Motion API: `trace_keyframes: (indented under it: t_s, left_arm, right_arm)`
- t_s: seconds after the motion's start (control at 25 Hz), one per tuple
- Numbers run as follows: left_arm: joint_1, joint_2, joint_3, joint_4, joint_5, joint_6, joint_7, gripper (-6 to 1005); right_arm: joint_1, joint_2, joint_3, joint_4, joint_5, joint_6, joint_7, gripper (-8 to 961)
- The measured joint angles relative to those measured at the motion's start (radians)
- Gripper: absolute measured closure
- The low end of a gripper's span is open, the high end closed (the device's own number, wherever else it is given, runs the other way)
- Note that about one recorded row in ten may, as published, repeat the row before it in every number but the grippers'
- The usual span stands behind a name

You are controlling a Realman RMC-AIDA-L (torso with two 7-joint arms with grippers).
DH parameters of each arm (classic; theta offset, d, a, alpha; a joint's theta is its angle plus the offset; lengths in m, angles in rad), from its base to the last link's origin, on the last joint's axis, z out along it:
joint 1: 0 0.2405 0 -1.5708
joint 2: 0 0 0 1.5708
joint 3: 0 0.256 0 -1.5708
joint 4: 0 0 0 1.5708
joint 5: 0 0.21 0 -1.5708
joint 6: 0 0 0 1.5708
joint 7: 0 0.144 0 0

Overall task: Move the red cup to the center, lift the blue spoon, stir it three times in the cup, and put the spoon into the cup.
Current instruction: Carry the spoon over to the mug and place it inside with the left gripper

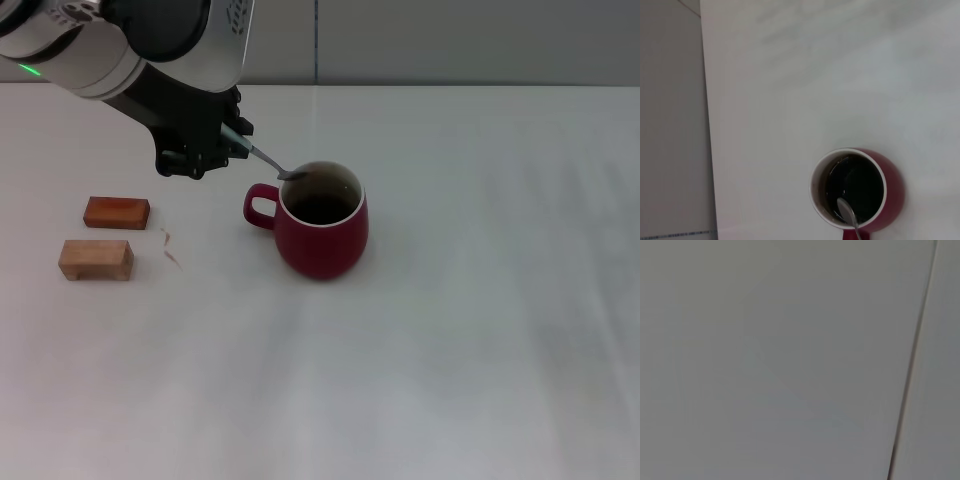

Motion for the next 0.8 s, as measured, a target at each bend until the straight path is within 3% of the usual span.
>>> trace_keyframes:
  t_s: [0.8]
  left_arm:
    - [-0.05, -0.006, 0.151, -0.095, 0.044, -0.069, 0.009, 861]
  right_arm:
    - [-0.023, 0.001, -0.011, 0.0, -0.002, 0.0, -0.001, 336]
